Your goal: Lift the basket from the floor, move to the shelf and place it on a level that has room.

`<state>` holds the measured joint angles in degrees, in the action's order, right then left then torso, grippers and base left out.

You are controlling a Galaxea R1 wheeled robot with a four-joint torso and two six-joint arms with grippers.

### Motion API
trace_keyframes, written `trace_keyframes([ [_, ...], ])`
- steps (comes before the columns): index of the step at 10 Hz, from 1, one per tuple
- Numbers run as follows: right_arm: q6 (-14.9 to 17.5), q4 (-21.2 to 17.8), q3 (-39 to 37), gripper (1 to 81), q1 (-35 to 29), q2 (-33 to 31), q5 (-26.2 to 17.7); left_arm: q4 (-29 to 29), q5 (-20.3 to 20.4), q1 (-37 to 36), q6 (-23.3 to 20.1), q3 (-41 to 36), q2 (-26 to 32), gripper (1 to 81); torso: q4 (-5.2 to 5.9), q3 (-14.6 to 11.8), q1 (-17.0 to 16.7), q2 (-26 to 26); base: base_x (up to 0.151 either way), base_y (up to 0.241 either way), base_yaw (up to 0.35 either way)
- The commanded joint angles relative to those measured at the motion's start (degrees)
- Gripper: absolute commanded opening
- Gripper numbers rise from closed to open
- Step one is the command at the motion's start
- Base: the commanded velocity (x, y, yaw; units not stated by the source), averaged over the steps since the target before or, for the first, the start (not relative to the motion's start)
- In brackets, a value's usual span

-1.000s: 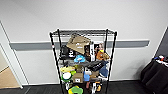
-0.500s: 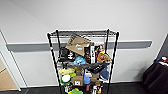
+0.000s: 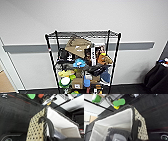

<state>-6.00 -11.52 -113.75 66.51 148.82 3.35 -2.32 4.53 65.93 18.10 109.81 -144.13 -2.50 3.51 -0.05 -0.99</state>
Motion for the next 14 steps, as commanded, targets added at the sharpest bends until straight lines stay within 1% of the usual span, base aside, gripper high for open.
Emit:
trace_keyframes([
  [1,0.28,0.71,1.26,1.0,-5.99,-1.57,-1.07,0.65,-0.06,-6.11,0.00,-0.83,2.00,1.0,0.00,0.00,0.05,0.00,0.116,0.000,0.000],
  [14,0.28,0.71,1.17,1.0,-5.90,-1.48,-1.07,0.65,-0.05,-6.03,0.00,-1.09,2.17,1.0,0.00,0.00,0.05,0.00,0.115,0.000,0.000],
])
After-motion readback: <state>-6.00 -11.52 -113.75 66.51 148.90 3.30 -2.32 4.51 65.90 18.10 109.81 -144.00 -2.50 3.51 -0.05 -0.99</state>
